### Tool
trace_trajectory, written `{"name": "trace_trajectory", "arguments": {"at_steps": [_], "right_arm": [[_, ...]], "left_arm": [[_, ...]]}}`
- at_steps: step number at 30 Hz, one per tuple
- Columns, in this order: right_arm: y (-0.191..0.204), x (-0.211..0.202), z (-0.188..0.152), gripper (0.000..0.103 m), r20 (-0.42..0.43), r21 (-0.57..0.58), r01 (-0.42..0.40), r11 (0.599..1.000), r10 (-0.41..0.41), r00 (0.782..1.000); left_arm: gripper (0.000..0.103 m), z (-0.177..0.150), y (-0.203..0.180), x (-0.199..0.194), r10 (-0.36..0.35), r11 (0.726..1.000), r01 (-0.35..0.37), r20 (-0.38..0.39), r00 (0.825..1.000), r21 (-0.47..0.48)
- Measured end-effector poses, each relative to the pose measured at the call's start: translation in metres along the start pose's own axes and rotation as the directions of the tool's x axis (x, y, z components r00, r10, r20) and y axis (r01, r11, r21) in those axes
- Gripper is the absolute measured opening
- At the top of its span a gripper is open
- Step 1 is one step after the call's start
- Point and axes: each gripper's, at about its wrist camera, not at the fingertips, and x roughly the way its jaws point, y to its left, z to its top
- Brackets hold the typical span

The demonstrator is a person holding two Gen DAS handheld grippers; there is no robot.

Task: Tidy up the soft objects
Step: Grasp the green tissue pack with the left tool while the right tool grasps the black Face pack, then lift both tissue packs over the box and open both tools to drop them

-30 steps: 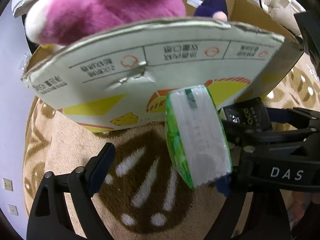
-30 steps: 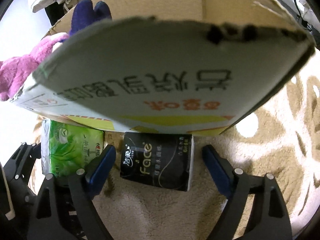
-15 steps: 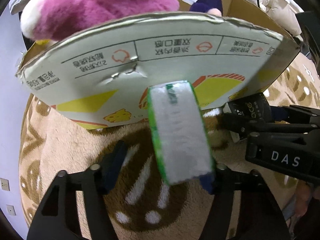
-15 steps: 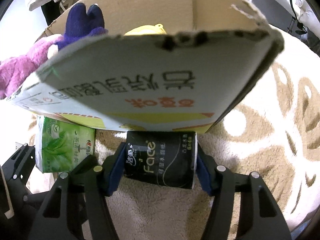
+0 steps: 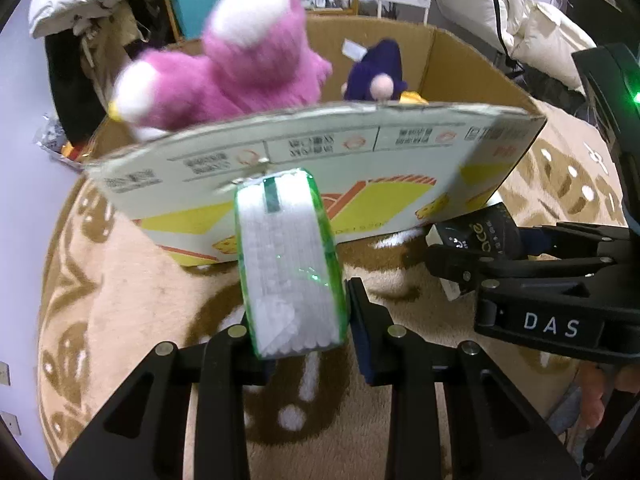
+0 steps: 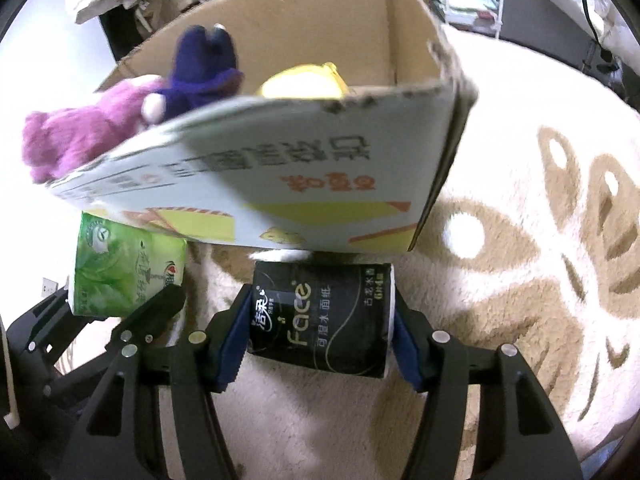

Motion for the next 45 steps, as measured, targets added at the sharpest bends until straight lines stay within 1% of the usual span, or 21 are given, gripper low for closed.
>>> {"name": "trace_trajectory", "arguments": {"at_steps": [2, 4, 7, 11, 14, 15, 16, 19, 21, 22, 25, 27, 29, 33, 36, 39, 41, 45], "right_arm": [[0.004, -0.009, -0.003, 0.066, 0.028, -0.018, -0.003, 1.000, 0.003, 1.000], [0.002, -0.019, -0.007, 0.066, 0.051, -0.026, -0.009, 1.000, 0.010, 0.999], [0.003, -0.035, -0.012, 0.066, 0.100, -0.028, -0.015, 0.999, 0.018, 0.995], [-0.002, -0.065, -0.027, 0.066, 0.164, -0.030, -0.026, 0.999, 0.031, 0.986], [0.001, -0.080, -0.022, 0.066, 0.215, -0.031, -0.028, 0.999, 0.034, 0.976], [-0.001, -0.085, -0.022, 0.066, 0.236, -0.031, -0.028, 0.999, 0.035, 0.971], [0.000, -0.087, -0.016, 0.066, 0.253, -0.032, -0.029, 0.999, 0.036, 0.967], [0.002, -0.107, -0.012, 0.066, 0.310, -0.043, -0.026, 0.999, 0.038, 0.950], [-0.001, -0.122, -0.017, 0.066, 0.352, -0.058, -0.020, 0.998, 0.039, 0.935], [0.000, -0.129, -0.017, 0.066, 0.367, -0.064, -0.019, 0.998, 0.041, 0.929], [0.006, -0.143, -0.018, 0.066, 0.414, -0.084, -0.019, 0.996, 0.052, 0.909], [0.008, -0.153, -0.020, 0.066, 0.446, -0.099, -0.007, 0.995, 0.050, 0.894], [0.013, -0.164, -0.023, 0.066, 0.488, -0.111, 0.007, 0.994, 0.048, 0.871], [0.019, -0.174, -0.021, 0.066, 0.536, -0.127, 0.020, 0.992, 0.051, 0.842], [0.022, -0.179, -0.016, 0.066, 0.545, -0.135, 0.011, 0.991, 0.065, 0.836], [0.024, -0.179, -0.008, 0.066, 0.552, -0.146, 0.011, 0.989, 0.073, 0.831], [0.026, -0.178, -0.003, 0.066, 0.557, -0.157, 0.016, 0.988, 0.075, 0.827], [0.030, -0.176, 0.011, 0.066, 0.571, -0.184, 0.045, 0.982, 0.069, 0.818]], "left_arm": [[0.029, -0.003, -0.002, -0.013, 0.014, 1.000, -0.014, 0.013, 1.000, -0.007], [0.029, -0.014, 0.001, -0.022, 0.030, 0.999, -0.030, 0.032, 0.999, -0.016], [0.029, -0.016, 0.005, -0.036, 0.055, 0.998, -0.053, 0.065, 0.996, -0.036], [0.029, -0.009, 0.007, -0.052, 0.090, 0.995, -0.084, 0.115, 0.989, -0.058], [0.029, -0.012, 0.009, -0.070, 0.124, 0.991, -0.114, 0.159, 0.979, -0.070], [0.029, -0.012, 0.009, -0.077, 0.138, 0.989, -0.126, 0.178, 0.974, -0.075], [0.029, -0.010, 0.005, -0.081, 0.145, 0.988, -0.132, 0.194, 0.970, -0.079], [0.029, -0.011, 0.005, -0.100, 0.144, 0.989, -0.128, 0.261, 0.955, -0.076], [0.029, -0.012, 0.004, -0.114, 0.169, 0.985, -0.151, 0.313, 0.935, -0.079], [0.029, -0.011, 0.003, -0.122, 0.182, 0.983, -0.163, 0.344, 0.921, -0.083], [0.029, -0.007, 0.004, -0.137, 0.209, 0.978, -0.187, 0.392, 0.896, -0.094], [0.029, -0.003, 0.004, -0.141, 0.219, 0.976, -0.199, 0.395, 0.892, -0.092], [0.029, -0.002, 0.006, -0.144, 0.227, 0.974, -0.203, 0.407, 0.885, -0.102], [0.029, 0.006, 0.006, -0.148, 0.252, 0.968, -0.231, 0.418, 0.873, -0.101], [0.029, 0.015, 0.006, -0.152, 0.255, 0.967, -0.236, 0.441, 0.860, -0.099], [0.030, 0.026, 0.005, -0.155, 0.266, 0.963, -0.253, 0.474, 0.840, -0.091], [0.030, 0.033, 0.006, -0.157, 0.266, 0.963, -0.257, 0.492, 0.829, -0.087], [0.030, 0.055, 0.008, -0.157, 0.261, 0.963, -0.259, 0.516, 0.816, -0.078]]}}
